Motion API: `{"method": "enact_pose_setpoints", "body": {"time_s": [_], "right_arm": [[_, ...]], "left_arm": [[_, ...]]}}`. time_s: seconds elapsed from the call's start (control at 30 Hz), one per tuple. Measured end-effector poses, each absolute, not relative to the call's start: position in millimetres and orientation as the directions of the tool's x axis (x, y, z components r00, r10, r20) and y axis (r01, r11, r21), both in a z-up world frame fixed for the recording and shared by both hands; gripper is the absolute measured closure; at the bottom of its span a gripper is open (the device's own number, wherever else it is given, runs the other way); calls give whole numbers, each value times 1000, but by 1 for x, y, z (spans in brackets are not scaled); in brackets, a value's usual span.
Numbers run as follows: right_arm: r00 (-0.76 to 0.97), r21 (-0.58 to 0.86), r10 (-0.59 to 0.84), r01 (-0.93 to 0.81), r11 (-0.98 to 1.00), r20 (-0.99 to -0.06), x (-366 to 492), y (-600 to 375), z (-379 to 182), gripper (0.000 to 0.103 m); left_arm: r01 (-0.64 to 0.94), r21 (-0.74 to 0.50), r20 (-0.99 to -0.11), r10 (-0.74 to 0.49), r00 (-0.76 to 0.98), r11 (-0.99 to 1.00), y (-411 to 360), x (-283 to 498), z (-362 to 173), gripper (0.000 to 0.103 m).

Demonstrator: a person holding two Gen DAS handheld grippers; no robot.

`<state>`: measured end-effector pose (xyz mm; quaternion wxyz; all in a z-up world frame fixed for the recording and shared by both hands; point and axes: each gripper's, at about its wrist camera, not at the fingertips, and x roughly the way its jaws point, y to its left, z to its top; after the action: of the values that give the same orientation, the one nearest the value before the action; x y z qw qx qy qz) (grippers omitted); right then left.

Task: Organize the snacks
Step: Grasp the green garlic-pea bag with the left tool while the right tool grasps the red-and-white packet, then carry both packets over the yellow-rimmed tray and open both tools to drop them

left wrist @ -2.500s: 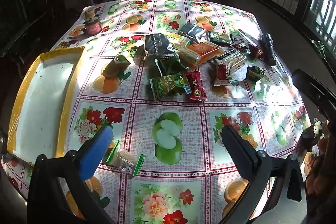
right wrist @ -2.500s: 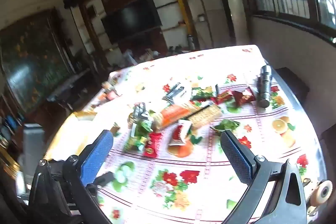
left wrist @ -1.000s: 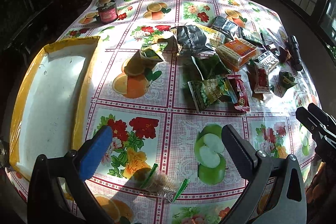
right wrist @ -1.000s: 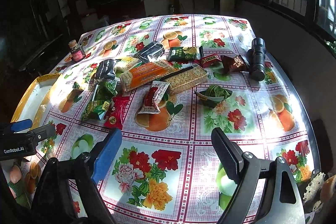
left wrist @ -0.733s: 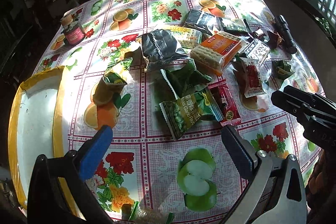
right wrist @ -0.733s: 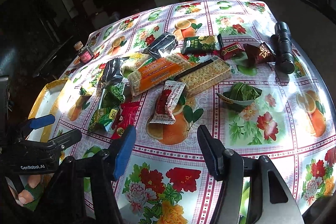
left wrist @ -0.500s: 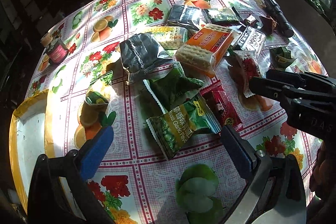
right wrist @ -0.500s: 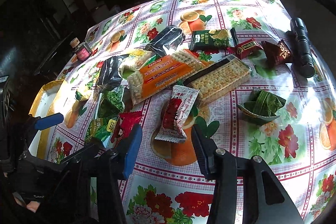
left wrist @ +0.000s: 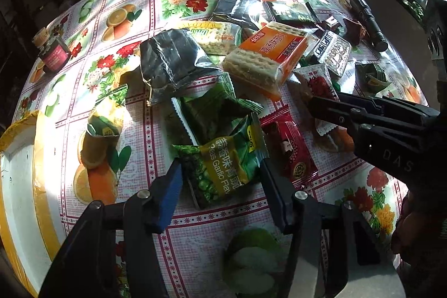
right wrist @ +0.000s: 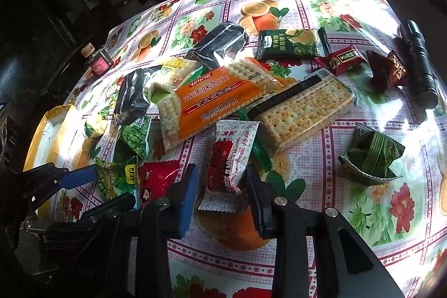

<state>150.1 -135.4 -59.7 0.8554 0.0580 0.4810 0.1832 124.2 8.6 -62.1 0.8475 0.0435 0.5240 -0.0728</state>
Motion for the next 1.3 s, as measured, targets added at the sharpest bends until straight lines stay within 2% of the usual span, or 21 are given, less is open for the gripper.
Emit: {"method": "enact_pose_setpoints", "body": {"time_s": [0.17, 0.23, 0.43, 0.7, 1.3], "right_arm": [[479, 304, 407, -280, 911, -778, 143, -139, -54, 84], [484, 306, 417, -293, 906, -769, 138, -139, -51, 84], [487, 351, 466, -312, 883, -739, 125, -144, -42, 85], [491, 394, 518, -340, 854, -700, 108, -142, -25, 85], [394, 398, 616, -507, 765, -682, 71, -59, -10, 85]], "left_arm": [[155, -27, -892, -93, 442, 988, 11, 120, -60, 55], [152, -44, -891, -107, 441, 987, 13, 117, -58, 61], [132, -75, -886, -127, 447, 988, 20, 106, -54, 66], [83, -122, -865, -147, 480, 989, 40, 82, -37, 67], [-97, -112, -821, -37, 569, 989, 128, 12, 1, 67]]}}
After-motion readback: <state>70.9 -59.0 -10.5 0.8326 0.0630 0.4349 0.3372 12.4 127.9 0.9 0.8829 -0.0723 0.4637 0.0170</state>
